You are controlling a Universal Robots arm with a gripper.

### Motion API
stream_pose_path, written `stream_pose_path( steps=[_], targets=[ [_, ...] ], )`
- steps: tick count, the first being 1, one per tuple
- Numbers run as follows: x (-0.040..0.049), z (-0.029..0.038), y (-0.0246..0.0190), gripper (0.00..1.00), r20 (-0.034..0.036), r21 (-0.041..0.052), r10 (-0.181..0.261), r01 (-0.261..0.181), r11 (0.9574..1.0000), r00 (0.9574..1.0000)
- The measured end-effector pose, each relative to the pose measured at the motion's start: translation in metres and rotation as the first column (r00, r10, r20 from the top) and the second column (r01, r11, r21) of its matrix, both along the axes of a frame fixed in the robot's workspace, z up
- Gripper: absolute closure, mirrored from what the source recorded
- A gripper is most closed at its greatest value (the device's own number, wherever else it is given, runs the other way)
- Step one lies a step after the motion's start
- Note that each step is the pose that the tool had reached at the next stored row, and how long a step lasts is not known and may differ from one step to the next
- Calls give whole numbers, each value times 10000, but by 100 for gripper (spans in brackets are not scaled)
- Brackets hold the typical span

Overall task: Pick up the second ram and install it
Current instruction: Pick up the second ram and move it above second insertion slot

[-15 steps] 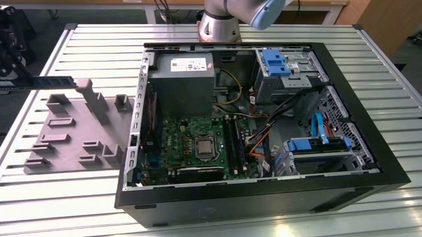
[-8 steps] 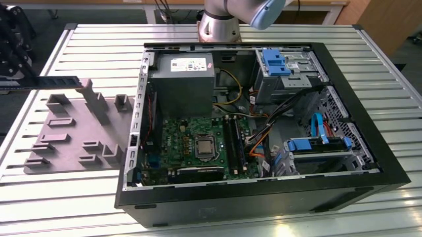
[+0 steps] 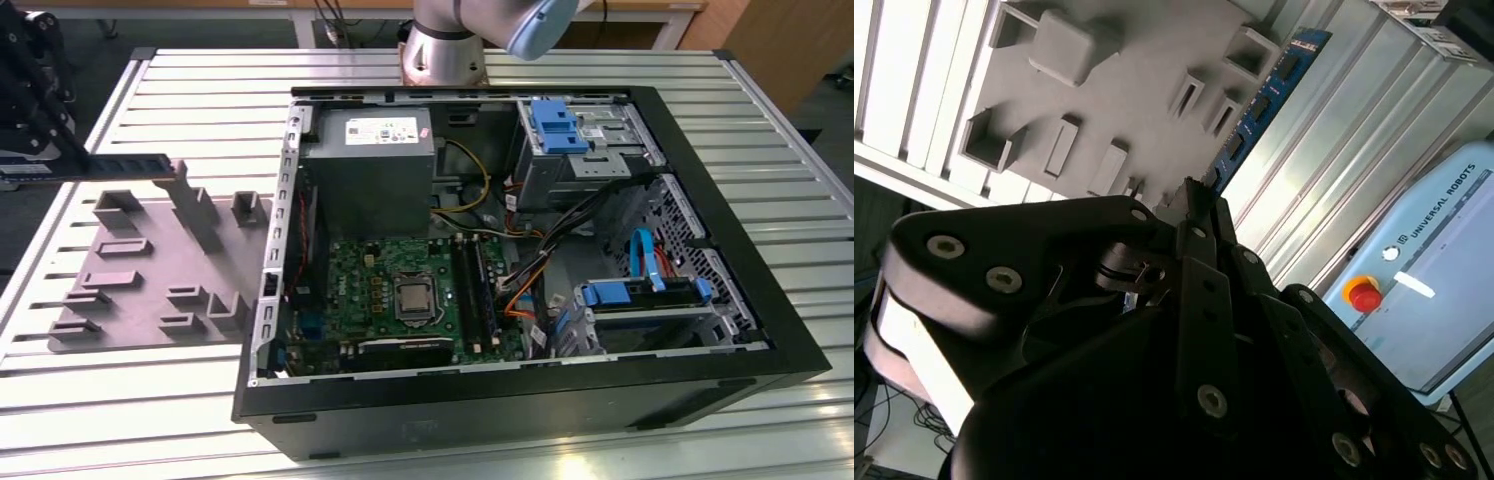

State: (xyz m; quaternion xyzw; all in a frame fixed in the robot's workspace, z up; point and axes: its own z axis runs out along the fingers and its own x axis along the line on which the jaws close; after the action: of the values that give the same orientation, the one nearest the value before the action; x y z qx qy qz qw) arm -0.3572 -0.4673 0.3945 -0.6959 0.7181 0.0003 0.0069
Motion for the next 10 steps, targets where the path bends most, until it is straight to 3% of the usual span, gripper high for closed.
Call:
stream_pose_path(
  steps=[10],
  targets=[
    [119, 0, 0, 86, 0, 0, 0, 0, 10000, 10000]
  ],
)
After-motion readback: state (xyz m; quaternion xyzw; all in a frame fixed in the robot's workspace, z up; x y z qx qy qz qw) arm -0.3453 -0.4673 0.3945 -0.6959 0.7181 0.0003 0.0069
